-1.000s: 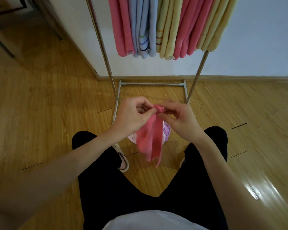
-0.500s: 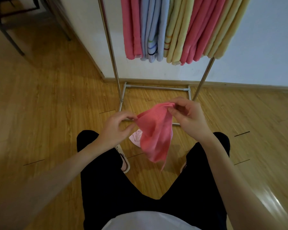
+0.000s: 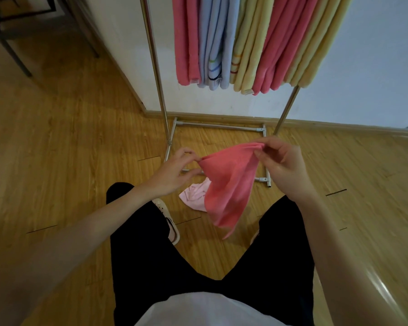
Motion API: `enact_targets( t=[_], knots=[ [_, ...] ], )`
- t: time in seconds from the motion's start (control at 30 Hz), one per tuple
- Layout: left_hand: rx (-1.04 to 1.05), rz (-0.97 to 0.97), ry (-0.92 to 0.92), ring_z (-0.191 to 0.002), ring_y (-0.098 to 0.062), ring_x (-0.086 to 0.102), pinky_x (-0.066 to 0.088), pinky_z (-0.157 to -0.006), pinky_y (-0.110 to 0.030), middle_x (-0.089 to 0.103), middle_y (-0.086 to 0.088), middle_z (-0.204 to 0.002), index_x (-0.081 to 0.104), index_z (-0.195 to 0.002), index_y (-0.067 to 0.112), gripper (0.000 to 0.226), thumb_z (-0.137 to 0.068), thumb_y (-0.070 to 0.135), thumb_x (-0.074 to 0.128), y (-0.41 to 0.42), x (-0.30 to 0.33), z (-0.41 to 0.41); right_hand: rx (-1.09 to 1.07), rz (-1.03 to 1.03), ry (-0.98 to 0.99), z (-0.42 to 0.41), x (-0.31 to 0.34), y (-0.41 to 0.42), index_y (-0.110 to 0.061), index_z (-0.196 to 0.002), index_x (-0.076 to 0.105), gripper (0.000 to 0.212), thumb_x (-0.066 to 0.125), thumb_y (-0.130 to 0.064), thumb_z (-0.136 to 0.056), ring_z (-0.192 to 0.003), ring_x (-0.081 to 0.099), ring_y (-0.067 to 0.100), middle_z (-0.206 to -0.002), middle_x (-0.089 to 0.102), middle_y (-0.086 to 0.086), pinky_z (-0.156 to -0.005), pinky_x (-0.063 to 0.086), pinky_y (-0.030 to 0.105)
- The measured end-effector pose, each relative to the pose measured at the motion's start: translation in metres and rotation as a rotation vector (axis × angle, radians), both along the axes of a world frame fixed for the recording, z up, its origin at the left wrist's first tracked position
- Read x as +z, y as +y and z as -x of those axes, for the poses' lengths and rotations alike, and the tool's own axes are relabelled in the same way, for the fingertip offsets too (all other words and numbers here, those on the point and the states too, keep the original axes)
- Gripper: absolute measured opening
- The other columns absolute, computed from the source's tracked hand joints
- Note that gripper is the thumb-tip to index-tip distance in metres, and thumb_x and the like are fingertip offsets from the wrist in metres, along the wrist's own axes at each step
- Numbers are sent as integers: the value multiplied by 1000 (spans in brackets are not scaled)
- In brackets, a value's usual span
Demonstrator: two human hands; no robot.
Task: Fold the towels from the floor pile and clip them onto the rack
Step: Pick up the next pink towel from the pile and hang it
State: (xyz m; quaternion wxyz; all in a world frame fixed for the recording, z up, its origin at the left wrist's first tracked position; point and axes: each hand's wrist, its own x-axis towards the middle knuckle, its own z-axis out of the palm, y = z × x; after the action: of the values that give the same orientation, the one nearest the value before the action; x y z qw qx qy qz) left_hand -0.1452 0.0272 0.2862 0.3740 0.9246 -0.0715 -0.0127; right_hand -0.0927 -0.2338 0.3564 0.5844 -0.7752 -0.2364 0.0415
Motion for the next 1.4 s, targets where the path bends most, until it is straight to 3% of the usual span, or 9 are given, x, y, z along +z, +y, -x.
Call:
enact_targets(
  t=[0.1, 0.23, 0.5, 0.73, 0.9, 1.0, 1.1, 1.23, 1.4],
  knots=[
    [-24, -225, -213, -109, -12, 50, 48, -92, -40, 50, 1, -120, 61, -109, 16, 32, -95, 39, 46, 5, 34, -10, -109, -16, -30, -2, 3, -13, -16, -104, 66, 25, 55, 3, -91, -90, 65, 12, -93, 69, -1, -82, 54, 29],
    [-167, -440, -508, -102, -18, 55, 46, -88, -35, 62, -4, -110, 66, -98, 10, 35, -97, 36, 43, 6, 97, -14, -225, -104, -65, -3, 7, -26, -20, -103, 65, 25, 56, 1, -91, -92, 65, 16, -96, 69, 0, -82, 51, 28],
    [-216, -208, -607, -73, -12, 61, 53, -68, -34, 68, 0, -77, 72, -83, 7, 24, -88, 30, 65, -15, 155, -13, -380, -168, -118, -4, 26, -28, -10, -106, 66, 19, 56, -2, -92, -93, 64, 7, -97, 69, -4, -84, 49, 20],
    [-236, -73, -447, -67, -11, 59, 53, -65, -31, 64, 1, -71, 67, -74, 8, 9, -78, 12, 74, -23, 175, -8, -375, -164, -163, -7, 41, -25, -15, -105, 66, 21, 56, -2, -92, -98, 65, 8, -100, 69, -7, -88, 50, 22],
    [-361, -16, -152, -70, -16, 57, 51, -70, -27, 58, -1, -73, 53, -101, 14, 25, -83, 3, 67, -26, 178, 4, -361, -115, -149, -10, 38, -15, -17, -107, 65, 21, 56, -5, -93, -96, 63, 0, -99, 66, -15, -85, 50, 16],
    [-443, -66, -8, -75, -17, 56, 51, -71, -27, 57, 1, -79, 56, -112, 19, 28, -88, 7, 62, -28, 175, 7, -333, -80, -155, -13, 35, -7, -16, -108, 65, 21, 55, -4, -93, -99, 63, 3, -101, 67, -11, -86, 50, 17],
    [-487, -176, 104, -86, -6, 61, 50, -76, -22, 65, 14, -89, 68, -103, 21, 17, -91, 13, 61, -29, 172, 9, -305, -66, -164, -16, 35, 0, -13, -107, 66, 21, 54, -3, -93, -98, 63, 3, -101, 68, -6, -85, 50, 17],
    [-523, -279, 184, -89, 3, 60, 47, -80, -13, 65, 18, -93, 71, -109, 21, 26, -89, 8, 61, -29, 172, 9, -279, -32, -158, -17, 30, 6, -9, -108, 67, 20, 53, -3, -93, -95, 63, 1, -103, 68, -1, -83, 49, 14],
    [-630, -504, 106, -91, 1, 58, 48, -84, -18, 68, 13, -99, 68, -116, 24, 29, -88, 16, 65, -33, 161, 7, -261, -15, -146, -18, 23, 7, -8, -108, 67, 20, 54, -4, -94, -97, 64, 7, -102, 69, 1, -83, 50, 17]
  ],
)
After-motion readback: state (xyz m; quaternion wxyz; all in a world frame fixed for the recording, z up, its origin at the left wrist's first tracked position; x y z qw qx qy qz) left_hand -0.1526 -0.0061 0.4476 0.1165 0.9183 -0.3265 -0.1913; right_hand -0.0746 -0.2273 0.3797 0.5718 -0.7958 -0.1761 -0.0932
